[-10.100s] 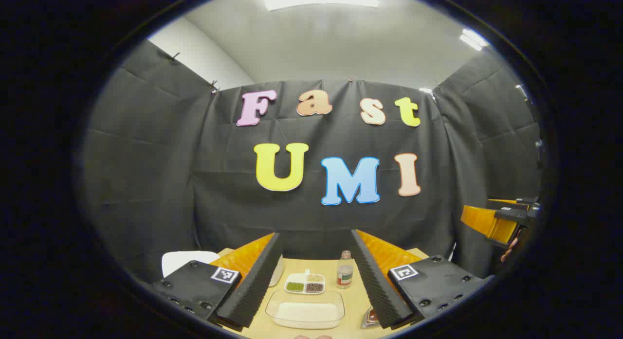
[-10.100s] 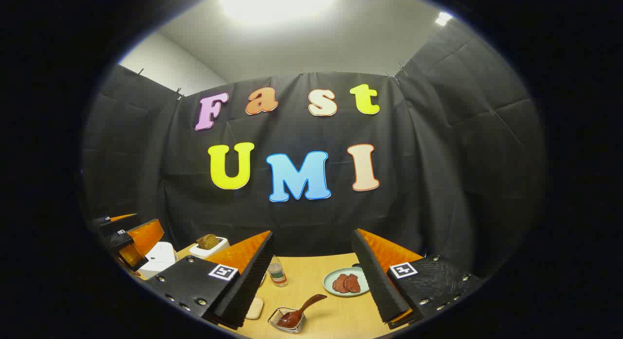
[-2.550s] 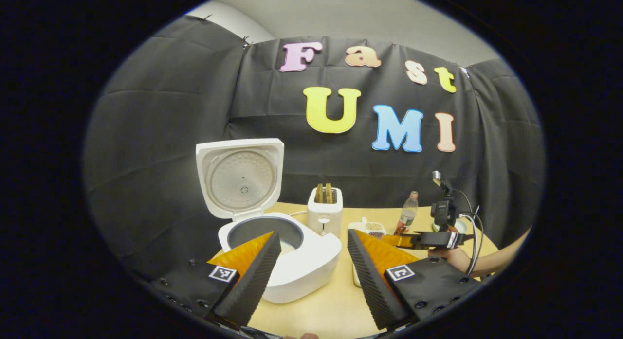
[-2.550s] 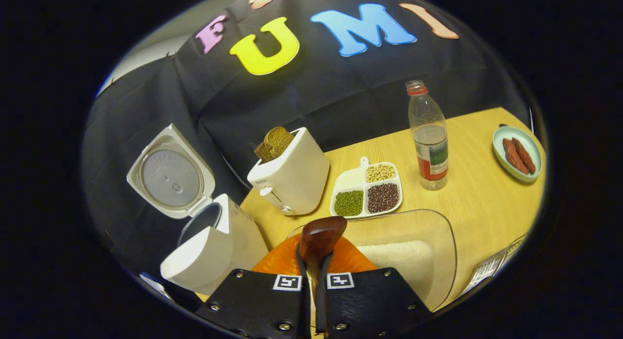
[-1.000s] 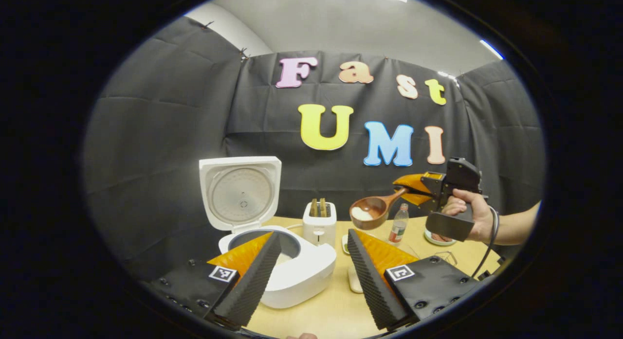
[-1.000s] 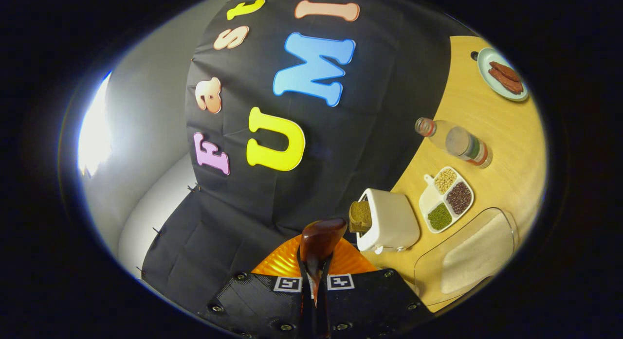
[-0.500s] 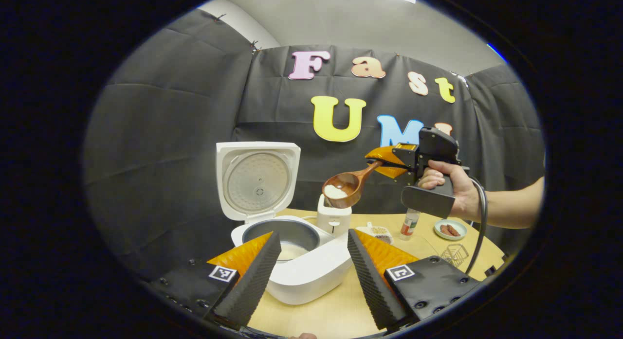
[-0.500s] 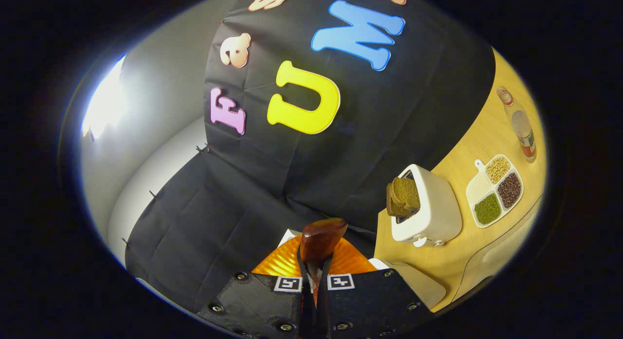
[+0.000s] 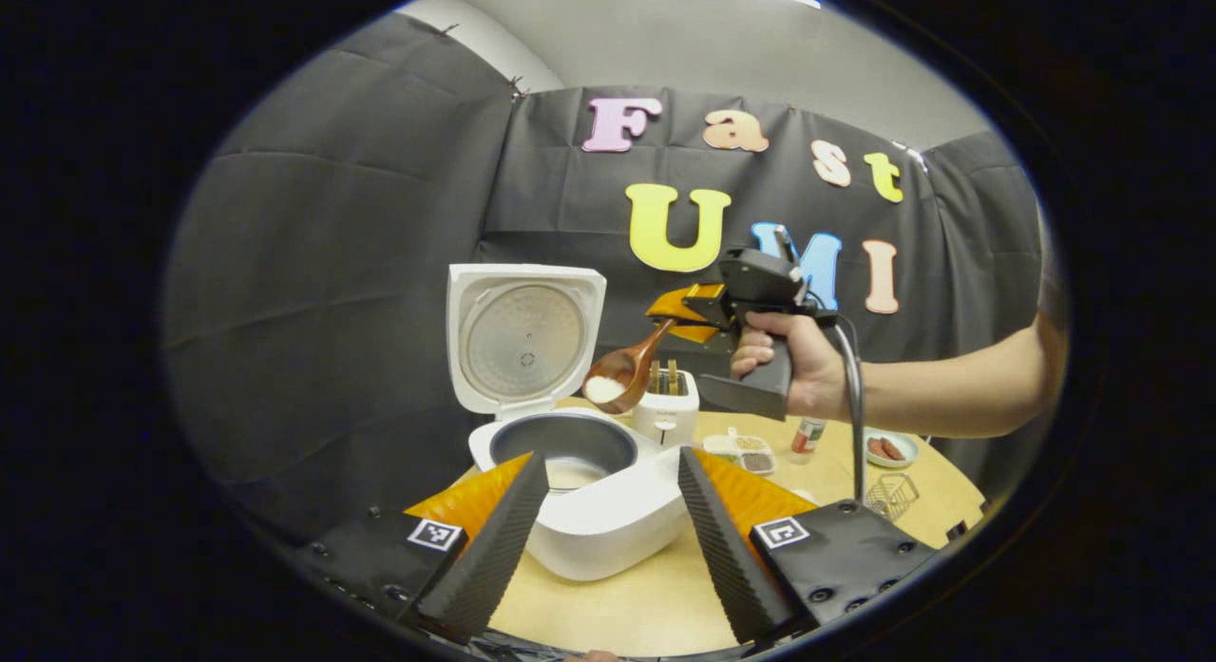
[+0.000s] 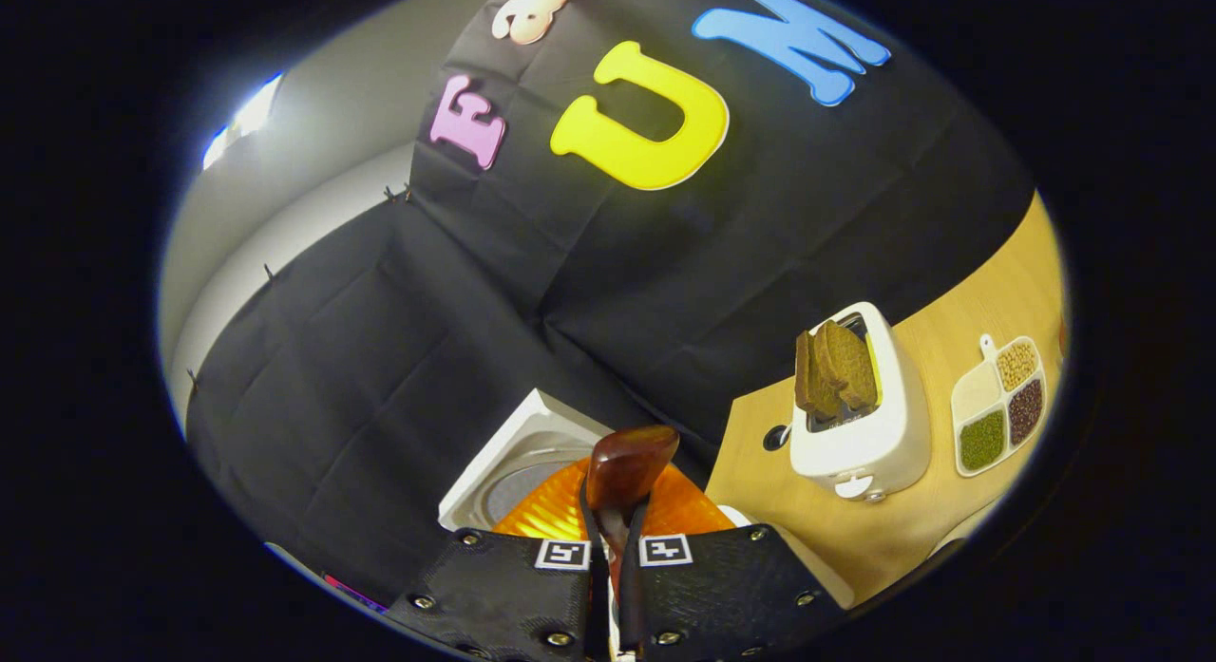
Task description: Close the left gripper, press the button to open the rice cooker; take a wooden spoon from the chopstick holder with the right hand, scoop a spoonful of rice and pour it into the rice cooker, then put the wooden spoon back into the chopstick holder.
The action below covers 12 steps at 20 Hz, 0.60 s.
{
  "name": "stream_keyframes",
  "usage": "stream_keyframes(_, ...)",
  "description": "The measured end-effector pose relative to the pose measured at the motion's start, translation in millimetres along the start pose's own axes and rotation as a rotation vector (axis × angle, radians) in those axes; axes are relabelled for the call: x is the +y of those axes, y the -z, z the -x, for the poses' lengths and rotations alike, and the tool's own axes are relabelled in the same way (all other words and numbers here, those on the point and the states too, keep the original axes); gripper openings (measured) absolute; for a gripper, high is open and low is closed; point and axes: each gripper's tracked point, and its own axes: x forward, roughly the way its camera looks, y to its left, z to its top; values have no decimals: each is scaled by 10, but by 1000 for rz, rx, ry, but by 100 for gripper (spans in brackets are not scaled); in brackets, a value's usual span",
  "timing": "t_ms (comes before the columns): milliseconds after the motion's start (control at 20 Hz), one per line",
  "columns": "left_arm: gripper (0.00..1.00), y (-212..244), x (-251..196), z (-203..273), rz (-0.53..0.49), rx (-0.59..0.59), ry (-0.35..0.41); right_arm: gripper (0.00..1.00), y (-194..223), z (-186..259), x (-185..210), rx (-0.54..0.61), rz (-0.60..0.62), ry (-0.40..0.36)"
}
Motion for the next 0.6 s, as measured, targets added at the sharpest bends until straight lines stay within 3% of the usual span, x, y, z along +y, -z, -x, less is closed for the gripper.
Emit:
stream_keyframes(300,96,87,6,61,12,6,-24,4,410,-376,-12,95,281,42)
stream_keyframes(600,96,198,76,234,42,6,-65,5,738,-561,132,175,528,18)
